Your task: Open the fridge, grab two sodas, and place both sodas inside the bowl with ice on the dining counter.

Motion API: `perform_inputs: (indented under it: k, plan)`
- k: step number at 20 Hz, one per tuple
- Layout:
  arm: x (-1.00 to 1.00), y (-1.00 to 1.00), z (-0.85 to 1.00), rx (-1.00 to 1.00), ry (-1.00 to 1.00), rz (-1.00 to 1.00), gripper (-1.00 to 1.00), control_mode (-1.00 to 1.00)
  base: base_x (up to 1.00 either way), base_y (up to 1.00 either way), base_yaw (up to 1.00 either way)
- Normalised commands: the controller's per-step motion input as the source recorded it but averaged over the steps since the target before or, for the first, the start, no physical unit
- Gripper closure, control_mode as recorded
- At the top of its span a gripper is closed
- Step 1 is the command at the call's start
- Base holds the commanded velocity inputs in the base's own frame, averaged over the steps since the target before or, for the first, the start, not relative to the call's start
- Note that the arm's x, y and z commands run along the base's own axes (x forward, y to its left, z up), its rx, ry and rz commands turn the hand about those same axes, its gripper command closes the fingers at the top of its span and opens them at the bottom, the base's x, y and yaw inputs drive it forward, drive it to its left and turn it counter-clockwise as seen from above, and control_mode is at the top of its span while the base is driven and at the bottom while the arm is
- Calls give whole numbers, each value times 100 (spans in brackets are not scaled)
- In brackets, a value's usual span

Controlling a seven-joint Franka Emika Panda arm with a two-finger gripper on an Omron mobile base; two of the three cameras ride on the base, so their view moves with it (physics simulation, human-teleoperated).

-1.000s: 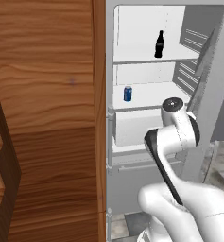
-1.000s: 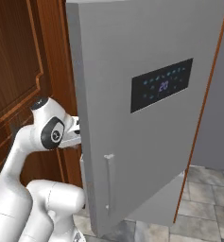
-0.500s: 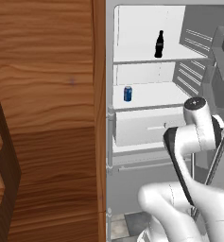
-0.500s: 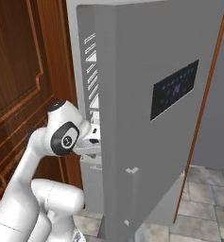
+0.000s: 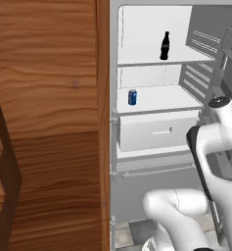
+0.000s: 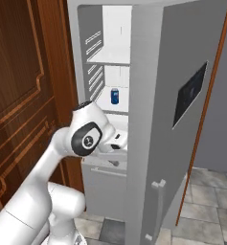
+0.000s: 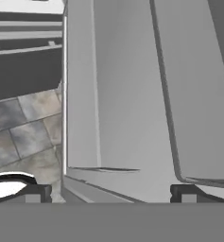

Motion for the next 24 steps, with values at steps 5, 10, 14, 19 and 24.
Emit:
perform_inputs:
  k: [5, 10, 14, 19, 24]
  plan:
    - [0, -58, 0, 1, 1, -14, -100, -100, 0, 0, 0]
    - [5, -40, 0, 1, 0, -4, -100, -100, 0, 0, 0]
    - [3, -27, 1, 3, 0, 0, -100, -100, 0, 0, 0]
    - [-8, -4, 4, 5, -6, 0, -100, -100, 0, 0, 0]
    - [-35, 15, 1, 5, -10, 2, -100, -100, 0, 0, 0]
